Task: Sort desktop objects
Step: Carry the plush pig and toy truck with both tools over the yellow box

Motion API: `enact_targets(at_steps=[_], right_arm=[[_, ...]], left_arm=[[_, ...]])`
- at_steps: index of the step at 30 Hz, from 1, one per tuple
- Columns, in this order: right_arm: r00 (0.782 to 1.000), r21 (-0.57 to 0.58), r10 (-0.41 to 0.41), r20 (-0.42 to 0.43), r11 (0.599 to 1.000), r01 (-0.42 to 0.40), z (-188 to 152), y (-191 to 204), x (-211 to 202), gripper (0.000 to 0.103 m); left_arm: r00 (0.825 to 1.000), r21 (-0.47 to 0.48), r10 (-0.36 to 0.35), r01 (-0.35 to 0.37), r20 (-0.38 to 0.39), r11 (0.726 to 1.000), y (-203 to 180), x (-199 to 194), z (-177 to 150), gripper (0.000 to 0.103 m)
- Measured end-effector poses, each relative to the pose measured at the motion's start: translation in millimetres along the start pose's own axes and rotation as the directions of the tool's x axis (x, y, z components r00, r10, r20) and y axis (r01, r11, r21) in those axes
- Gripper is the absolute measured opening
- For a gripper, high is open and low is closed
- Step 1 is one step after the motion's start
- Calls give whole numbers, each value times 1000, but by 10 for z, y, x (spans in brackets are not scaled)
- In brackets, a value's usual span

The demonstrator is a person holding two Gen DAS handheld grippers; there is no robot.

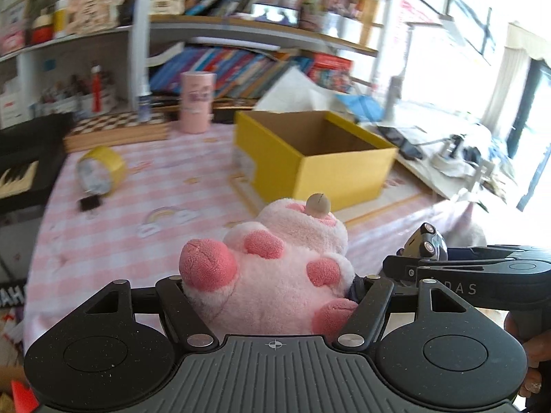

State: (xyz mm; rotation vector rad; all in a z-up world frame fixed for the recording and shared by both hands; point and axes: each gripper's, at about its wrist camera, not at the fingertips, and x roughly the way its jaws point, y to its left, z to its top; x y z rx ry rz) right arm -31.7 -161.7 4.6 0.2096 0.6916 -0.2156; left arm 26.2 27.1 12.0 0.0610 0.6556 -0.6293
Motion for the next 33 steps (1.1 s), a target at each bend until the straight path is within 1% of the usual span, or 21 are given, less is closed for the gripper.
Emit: enact_targets(at_steps=[6, 13, 19, 24, 29, 33], right_arm=[[999, 68, -49, 8, 997, 48, -12, -312, -55, 56], [998, 100, -65, -11, 993, 66, 11, -608, 10, 56], [998, 107, -61, -32, 992, 64, 120, -852, 149, 56], [998, 111, -53, -33, 992, 56, 304, -1092, 315, 56], [999, 90, -43, -9, 995, 43, 562, -1334, 487, 56], [999, 60, -21, 30, 998, 19, 846, -1515, 618, 56]], left_arm=[[998, 60, -58, 59, -21, 996, -285, 177, 64, 70], [994, 105, -101, 104, -35, 989, -560, 374, 146, 70], [994, 118, -108, 111, -32, 987, -740, 558, 264, 70], [995, 130, -104, 105, -13, 986, -887, 742, 422, 70], [994, 129, -102, 98, 31, 987, -1015, 960, 673, 70], [994, 119, -74, 64, 84, 991, -1087, 1172, 945, 70]])
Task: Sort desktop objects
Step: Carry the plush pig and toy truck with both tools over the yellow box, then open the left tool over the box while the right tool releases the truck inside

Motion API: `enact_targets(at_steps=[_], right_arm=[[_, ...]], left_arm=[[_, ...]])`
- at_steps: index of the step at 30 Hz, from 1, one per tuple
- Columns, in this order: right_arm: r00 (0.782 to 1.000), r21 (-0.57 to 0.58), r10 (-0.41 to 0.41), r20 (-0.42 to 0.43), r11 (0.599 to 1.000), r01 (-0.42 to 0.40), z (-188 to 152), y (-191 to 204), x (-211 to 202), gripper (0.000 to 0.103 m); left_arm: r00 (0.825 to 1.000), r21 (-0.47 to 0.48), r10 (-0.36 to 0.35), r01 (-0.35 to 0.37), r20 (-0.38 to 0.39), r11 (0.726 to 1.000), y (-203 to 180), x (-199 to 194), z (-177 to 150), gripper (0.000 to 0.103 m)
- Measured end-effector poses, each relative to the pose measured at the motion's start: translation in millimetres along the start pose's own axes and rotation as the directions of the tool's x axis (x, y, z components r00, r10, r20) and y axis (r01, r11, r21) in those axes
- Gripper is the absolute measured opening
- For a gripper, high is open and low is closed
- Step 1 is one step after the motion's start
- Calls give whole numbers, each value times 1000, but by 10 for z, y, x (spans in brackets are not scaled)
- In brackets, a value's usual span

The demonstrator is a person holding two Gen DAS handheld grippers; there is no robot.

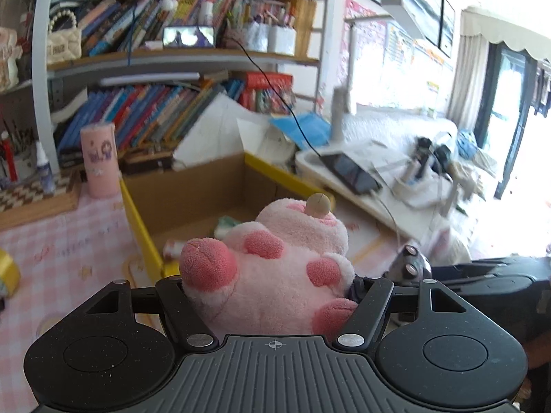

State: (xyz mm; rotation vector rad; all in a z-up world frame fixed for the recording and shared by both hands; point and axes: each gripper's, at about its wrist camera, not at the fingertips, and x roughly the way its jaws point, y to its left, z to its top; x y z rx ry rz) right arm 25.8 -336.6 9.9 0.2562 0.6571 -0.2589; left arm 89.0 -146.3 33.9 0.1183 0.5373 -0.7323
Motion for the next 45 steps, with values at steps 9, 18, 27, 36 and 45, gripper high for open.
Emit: enact_targets(at_steps=[9, 18, 27, 36, 45], right_arm=[[991, -70, 97, 89, 993, -91, 687, -211, 338, 56], [974, -167, 201, 107, 969, -182, 1179, -162, 800, 56], [959, -340, 282, -30, 899, -275, 1483, 199, 1508, 56], [952, -394, 239, -189, 870, -296, 1619, 676, 2143, 56], [922, -402, 208, -326, 852, -334, 1606, 861, 2543, 56]], left_arm=[[989, 4, 138, -138, 62, 990, 45, 558, 488, 70], [967, -71, 230, -239, -114, 968, 308, 1253, 505, 70], [930, -134, 202, -252, -306, 958, 523, 1652, 487, 71], [920, -67, 223, -257, -323, 964, 415, 1722, 446, 76], [917, -15, 320, -333, -240, 943, 333, 1489, 482, 85]])
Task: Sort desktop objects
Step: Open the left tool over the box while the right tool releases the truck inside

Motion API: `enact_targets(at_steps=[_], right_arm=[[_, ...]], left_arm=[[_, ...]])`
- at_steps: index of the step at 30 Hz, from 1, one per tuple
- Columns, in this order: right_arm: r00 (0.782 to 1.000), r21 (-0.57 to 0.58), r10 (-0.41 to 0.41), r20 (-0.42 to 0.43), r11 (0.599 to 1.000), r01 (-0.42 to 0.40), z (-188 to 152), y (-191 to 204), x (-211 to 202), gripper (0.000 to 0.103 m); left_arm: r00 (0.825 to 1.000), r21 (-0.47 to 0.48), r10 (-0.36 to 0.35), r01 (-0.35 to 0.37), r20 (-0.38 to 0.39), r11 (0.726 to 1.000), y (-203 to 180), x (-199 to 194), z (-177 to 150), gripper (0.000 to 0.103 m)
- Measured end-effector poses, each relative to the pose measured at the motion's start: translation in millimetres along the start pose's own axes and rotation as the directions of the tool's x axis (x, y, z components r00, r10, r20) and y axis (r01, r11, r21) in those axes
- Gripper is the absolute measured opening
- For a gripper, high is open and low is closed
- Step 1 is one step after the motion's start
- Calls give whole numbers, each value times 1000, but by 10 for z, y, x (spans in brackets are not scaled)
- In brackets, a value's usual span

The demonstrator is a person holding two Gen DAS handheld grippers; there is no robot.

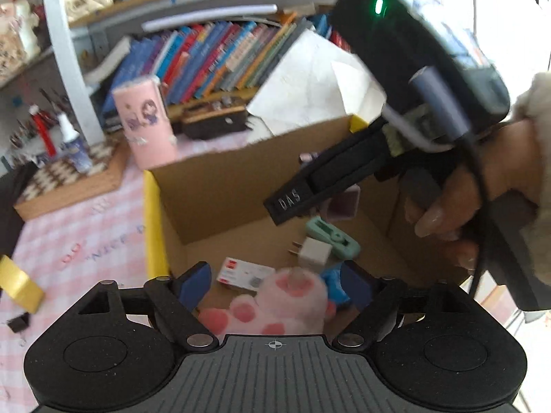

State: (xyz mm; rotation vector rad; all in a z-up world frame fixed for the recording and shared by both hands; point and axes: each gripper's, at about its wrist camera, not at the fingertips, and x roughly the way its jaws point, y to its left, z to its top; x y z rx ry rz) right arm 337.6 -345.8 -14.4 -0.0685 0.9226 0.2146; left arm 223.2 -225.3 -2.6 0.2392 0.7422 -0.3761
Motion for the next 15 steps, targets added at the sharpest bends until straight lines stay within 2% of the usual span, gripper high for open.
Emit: enact_targets(at_steps=[5, 9, 13, 15], right_arm=[[999, -2, -15, -41, 1000, 15, -1, -3, 131, 56], [998, 4, -17, -62, 1000, 18, 3, -11, 206, 57], [999, 0, -10, -49, 1000, 10, 26, 23, 196, 57], [1000, -8, -3, -30, 1000, 3, 36, 55, 178, 63]], left_arm=[[999, -30, 25, -24, 21, 999, 75, -74, -18, 86], [999, -49, 14, -12, 37, 999, 95, -154, -72, 86], [998, -44, 9, -6, 63, 999, 80, -244, -105, 86], [997, -44, 14, -10, 81, 999, 75, -299, -112, 86]])
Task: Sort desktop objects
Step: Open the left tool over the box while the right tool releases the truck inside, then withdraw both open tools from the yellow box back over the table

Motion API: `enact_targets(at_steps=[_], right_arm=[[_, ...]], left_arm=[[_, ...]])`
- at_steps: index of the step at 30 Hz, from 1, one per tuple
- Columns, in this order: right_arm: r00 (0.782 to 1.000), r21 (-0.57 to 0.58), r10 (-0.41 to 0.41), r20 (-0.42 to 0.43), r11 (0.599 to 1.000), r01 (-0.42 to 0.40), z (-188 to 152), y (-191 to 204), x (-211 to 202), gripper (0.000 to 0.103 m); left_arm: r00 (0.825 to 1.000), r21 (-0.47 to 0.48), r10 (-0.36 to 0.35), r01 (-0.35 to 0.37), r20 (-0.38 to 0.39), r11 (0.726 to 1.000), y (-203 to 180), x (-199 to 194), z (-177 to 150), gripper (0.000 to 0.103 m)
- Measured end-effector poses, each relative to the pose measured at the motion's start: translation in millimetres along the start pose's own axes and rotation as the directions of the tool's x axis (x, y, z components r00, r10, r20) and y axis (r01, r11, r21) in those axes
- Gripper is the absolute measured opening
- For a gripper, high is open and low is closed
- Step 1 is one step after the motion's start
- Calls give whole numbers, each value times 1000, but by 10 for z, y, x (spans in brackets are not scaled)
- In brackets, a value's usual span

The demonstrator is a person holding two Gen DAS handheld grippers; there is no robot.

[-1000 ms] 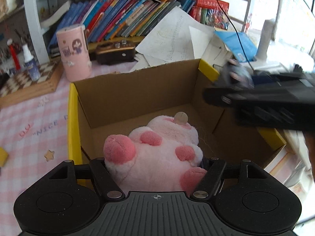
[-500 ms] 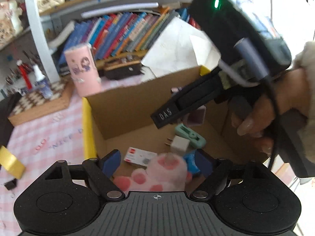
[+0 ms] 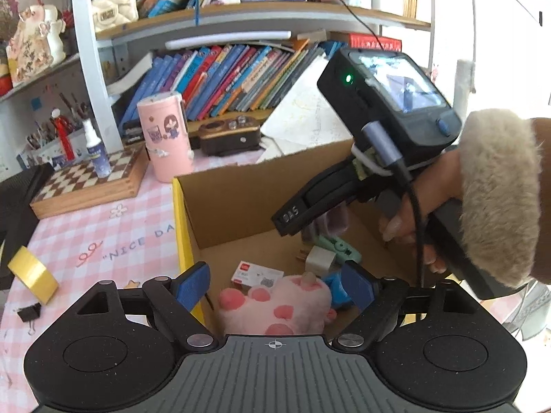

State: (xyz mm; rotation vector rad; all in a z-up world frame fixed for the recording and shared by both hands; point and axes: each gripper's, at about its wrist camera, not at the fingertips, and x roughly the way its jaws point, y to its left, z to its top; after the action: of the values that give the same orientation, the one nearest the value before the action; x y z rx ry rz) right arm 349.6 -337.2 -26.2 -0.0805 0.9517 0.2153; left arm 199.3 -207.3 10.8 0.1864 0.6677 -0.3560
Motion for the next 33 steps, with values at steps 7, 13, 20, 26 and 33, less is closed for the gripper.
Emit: enact_targets(at_steps=[7, 13, 20, 26, 33], right_arm=[[992, 39, -17, 127, 999, 12, -61, 34, -341, 68], [963, 76, -20, 269, 997, 0, -318, 27, -943, 67], [923, 142, -72, 378, 990, 19, -730, 147, -1504, 67], [913, 236, -132, 387, 971, 40, -1104, 299, -1735, 67], [928, 326, -204, 311, 940, 97, -1597, 652, -1751, 66]], left_arm=[[999, -42, 22, -20, 50, 999, 97, -160, 0, 86], [994, -93, 47, -37, 101, 995, 244, -405, -54, 86], [986, -131, 65, -45, 152, 990, 412, -694, -159, 87], [981, -124, 68, -46, 180, 991, 519, -948, -348, 91], [988, -135, 75, -57, 137, 989, 685, -1114, -699, 91]])
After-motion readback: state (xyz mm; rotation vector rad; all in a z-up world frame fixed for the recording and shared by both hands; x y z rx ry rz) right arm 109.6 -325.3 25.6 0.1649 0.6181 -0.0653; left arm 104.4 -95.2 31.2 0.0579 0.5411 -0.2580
